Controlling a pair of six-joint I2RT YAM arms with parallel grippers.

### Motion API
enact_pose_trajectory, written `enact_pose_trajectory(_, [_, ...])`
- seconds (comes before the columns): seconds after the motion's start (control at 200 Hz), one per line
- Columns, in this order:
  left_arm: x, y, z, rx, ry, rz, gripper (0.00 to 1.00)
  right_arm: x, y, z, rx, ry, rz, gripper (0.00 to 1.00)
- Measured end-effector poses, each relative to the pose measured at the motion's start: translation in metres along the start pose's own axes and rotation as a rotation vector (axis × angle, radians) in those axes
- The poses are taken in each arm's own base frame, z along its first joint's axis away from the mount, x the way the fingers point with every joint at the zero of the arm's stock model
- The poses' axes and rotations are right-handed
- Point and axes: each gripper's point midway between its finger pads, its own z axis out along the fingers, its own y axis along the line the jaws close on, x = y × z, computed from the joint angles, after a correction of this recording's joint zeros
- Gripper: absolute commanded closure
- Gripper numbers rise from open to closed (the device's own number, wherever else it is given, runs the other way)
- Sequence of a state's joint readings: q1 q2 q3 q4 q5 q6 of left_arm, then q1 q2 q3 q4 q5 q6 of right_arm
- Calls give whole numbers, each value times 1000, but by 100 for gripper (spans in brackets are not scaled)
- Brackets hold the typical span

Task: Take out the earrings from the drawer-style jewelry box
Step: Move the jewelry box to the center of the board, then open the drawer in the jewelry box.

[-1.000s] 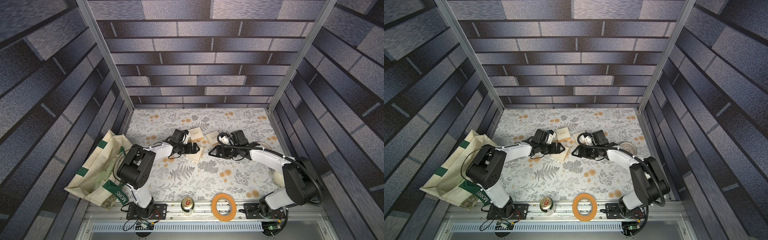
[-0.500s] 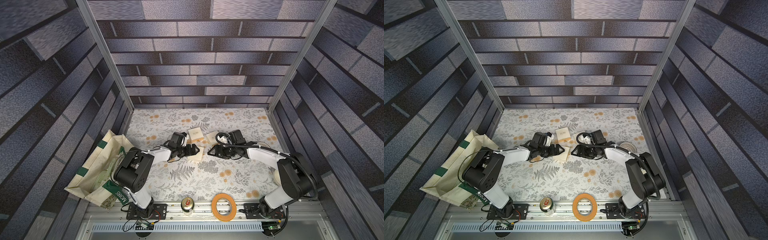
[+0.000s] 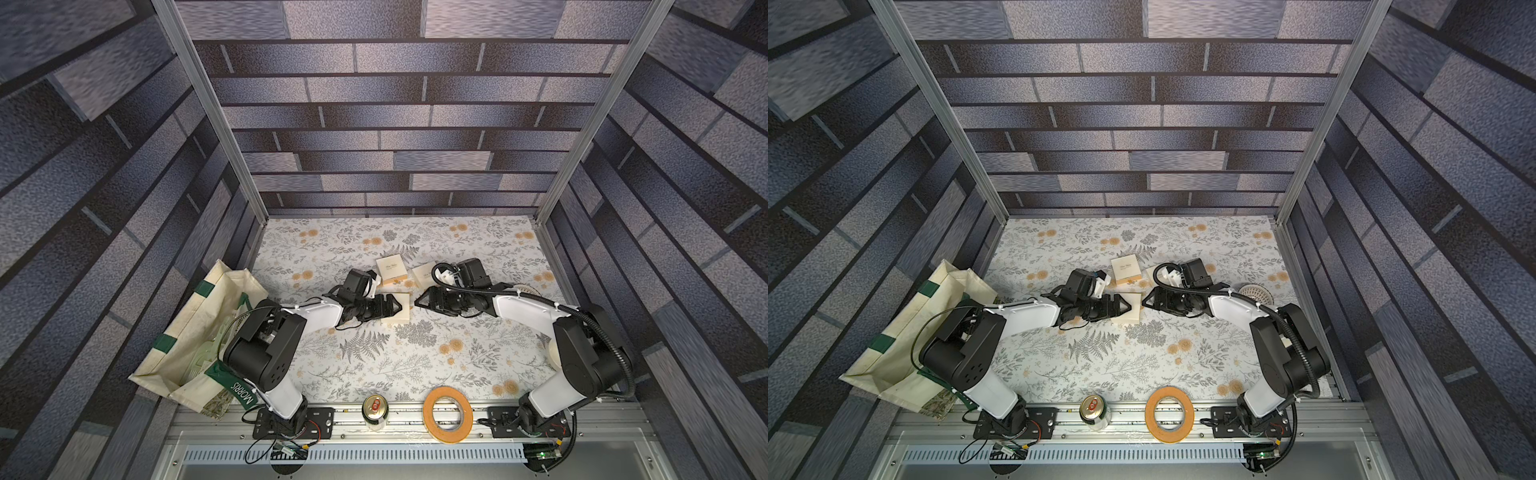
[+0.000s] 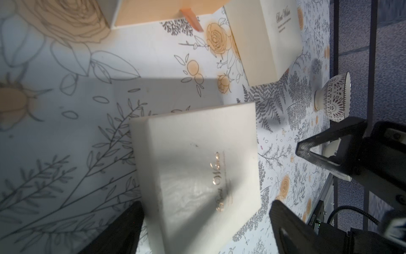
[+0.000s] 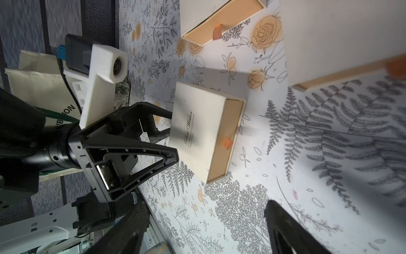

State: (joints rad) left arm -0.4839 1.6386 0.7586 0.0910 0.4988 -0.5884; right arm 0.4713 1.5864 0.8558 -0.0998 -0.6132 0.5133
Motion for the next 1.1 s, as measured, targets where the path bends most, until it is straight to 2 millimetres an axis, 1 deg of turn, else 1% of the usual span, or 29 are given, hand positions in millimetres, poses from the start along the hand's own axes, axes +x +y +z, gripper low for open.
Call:
enact_pose_trajectory(0.15, [5,3,-7,-25,16,-18,4,-2,-4,0,20,-12,7,14])
enact_pose_trajectory(0.235, [4,4,-12,-44,28,-24,1,-3,-6,0,32,-19,11,14])
enact_pose_trajectory(0.296, [-2,-1,-16,-54,33,-12,0,-4,-7,0,39,-23,15,14])
enact_pose_trajectory(0.411, [-24,-15,-25,-62,11,35,0,-5,-9,0,54,-32,17,14])
enact_pose_trajectory(0.496, [-35,-26,-32,-55,-5,64,0,-6,-11,0,62,-37,22,14])
enact_pose_trajectory(0.641, [-43,-36,-39,-40,-27,85,0,-7,-14,0,76,-45,24,14])
enact_pose_trajectory(0.841, [-51,-47,-39,15,-88,81,0,-8,-15,-1,85,-50,24,14])
enact_pose_trajectory(0.932, [-53,-53,-38,41,-100,72,4,-8,-16,-1,90,-53,24,14])
enact_pose_trajectory(1.102, [-56,-63,-38,82,-111,50,31,-9,-18,-1,98,-58,24,15])
